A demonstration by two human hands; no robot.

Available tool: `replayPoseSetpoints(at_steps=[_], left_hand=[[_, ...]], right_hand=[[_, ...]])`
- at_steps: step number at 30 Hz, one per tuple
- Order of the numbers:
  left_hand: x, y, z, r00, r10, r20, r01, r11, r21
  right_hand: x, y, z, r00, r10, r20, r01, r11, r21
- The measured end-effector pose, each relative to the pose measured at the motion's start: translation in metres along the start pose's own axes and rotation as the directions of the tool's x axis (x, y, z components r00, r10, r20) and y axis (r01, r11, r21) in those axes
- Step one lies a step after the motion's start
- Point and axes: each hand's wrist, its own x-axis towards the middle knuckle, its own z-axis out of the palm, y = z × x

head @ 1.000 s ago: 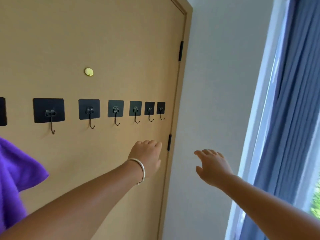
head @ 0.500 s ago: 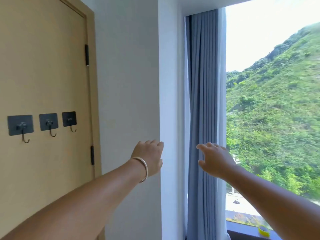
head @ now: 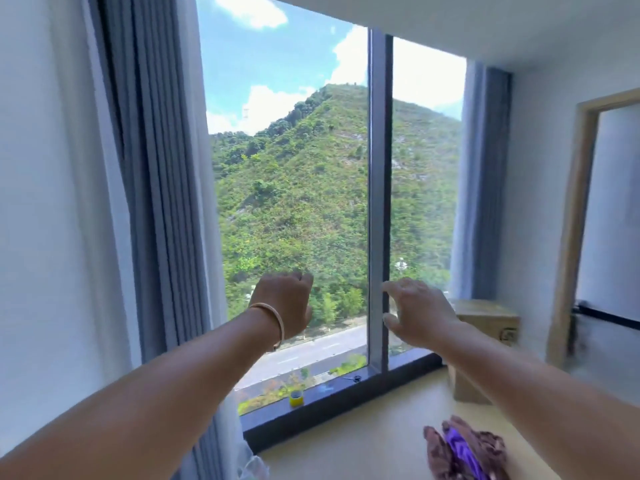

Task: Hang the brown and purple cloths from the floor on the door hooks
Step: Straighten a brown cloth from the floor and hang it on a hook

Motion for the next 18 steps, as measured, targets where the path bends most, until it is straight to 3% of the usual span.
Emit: replayPoseSetpoints(at_steps=[6,12,18], left_hand=[[0.066,0.086,0.018,0.97,0.202,-0.133,-0.227,0.949,-0.219],[0.108,0.147,0.02,0.9,0.357,-0.25,-0.427,0.838,-0.339],[0.116,0.192,0.024,0.835,0.466,-0.292,-0.55,0.703,-0.451]], right_hand=[[-0.04,0.074,-0.019,0.961,0.275,0.006,-0.272,0.952,-0.139],[-0.078,0.11,-0.045,0.854,0.518,-0.044,-0.511,0.821,-0.255],[-0.11,0.117,-0.061,0.739,0.669,-0.079,-0.654,0.685,-0.321]])
